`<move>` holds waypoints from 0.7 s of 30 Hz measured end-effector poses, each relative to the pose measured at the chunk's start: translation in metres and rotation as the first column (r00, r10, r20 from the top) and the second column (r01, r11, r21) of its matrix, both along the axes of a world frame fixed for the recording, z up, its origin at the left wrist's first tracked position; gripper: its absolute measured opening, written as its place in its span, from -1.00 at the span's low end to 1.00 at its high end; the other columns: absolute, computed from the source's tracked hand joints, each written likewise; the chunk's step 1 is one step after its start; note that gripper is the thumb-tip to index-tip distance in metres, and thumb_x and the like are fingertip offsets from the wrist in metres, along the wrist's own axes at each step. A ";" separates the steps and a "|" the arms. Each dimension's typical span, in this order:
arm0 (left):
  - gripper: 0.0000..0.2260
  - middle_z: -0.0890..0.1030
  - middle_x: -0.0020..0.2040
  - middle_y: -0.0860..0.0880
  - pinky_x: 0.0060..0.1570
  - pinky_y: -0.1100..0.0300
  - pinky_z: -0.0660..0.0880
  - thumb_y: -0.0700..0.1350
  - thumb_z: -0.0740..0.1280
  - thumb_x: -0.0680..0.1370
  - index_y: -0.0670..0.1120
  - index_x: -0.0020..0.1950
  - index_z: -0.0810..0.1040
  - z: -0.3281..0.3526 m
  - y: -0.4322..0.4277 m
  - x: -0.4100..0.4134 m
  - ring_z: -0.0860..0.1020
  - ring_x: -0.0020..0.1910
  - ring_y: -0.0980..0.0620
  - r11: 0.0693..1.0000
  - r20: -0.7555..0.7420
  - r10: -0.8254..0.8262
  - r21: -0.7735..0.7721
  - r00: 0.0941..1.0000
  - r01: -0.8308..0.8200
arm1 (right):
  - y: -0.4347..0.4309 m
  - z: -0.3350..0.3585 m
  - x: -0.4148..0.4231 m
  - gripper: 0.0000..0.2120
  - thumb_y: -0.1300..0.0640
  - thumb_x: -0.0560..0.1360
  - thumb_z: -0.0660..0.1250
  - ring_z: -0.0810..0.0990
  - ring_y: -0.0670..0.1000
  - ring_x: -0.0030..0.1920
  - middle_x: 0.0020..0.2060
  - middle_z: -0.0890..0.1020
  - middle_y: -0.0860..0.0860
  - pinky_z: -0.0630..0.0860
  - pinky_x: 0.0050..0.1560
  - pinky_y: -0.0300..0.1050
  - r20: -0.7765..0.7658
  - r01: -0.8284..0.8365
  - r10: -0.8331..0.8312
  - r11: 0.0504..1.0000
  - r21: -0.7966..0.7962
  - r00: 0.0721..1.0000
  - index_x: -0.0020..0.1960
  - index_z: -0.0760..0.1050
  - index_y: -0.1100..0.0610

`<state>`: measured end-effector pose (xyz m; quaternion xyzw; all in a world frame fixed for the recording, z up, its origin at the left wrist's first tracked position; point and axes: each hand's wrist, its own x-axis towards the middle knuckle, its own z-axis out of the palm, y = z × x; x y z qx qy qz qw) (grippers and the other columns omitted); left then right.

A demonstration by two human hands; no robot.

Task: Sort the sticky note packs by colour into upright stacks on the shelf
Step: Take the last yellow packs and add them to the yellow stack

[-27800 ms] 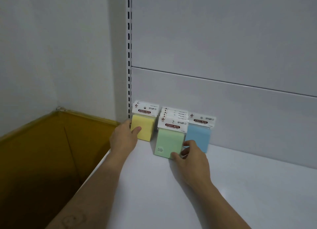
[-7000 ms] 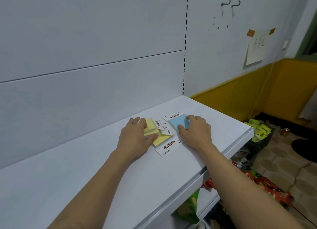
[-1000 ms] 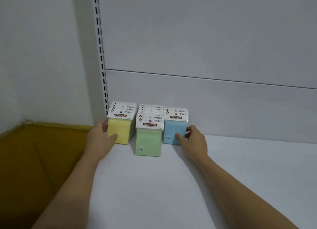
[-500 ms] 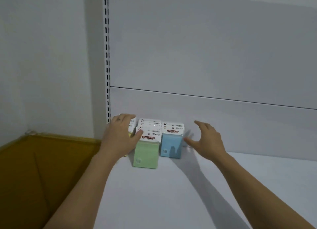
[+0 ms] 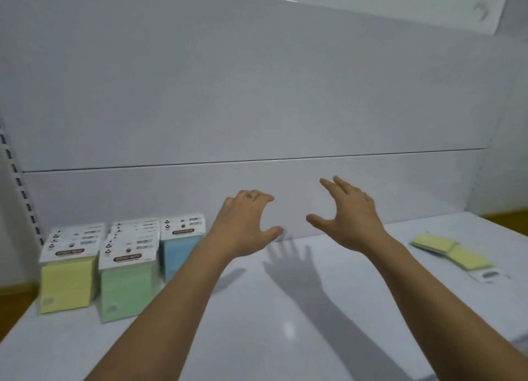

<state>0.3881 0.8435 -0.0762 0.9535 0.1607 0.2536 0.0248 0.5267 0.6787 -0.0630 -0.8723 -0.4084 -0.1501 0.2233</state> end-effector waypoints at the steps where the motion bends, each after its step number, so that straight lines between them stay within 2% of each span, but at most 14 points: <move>1: -0.41 0.33 0.43 0.06 0.37 0.07 0.17 0.24 0.25 0.49 0.04 0.46 0.26 -0.001 -0.010 0.014 0.21 0.43 0.04 1.000 -0.013 -0.025 -0.003 1.000 0.025 | -0.013 0.000 0.011 -0.23 -0.24 0.45 0.30 0.07 0.04 0.53 0.55 0.09 0.00 0.01 0.51 0.11 -0.011 0.026 -0.026 1.000 0.001 1.000 0.54 0.07 -0.07; 12: -0.42 0.32 0.44 0.07 0.37 0.06 0.18 0.21 0.26 0.50 0.05 0.47 0.24 -0.026 -0.125 0.166 0.21 0.44 0.04 0.969 -0.140 -0.246 -0.061 0.959 0.239 | -0.158 -0.023 0.134 -0.30 -0.18 0.48 0.30 0.15 0.07 0.49 0.52 0.16 0.02 0.12 0.44 0.08 -0.158 0.295 -0.302 0.953 -0.065 0.940 0.52 0.12 -0.05; 21: -0.43 0.33 0.43 0.06 0.32 0.06 0.25 0.13 0.32 0.48 0.07 0.45 0.25 -0.054 -0.196 0.263 0.27 0.40 0.02 0.963 -0.263 -0.267 -0.100 0.927 0.249 | -0.246 -0.056 0.212 -0.34 -0.20 0.44 0.35 0.40 0.10 0.33 0.38 0.38 0.04 0.30 0.29 0.04 -0.314 0.428 -0.473 0.881 -0.202 0.824 0.45 0.26 0.00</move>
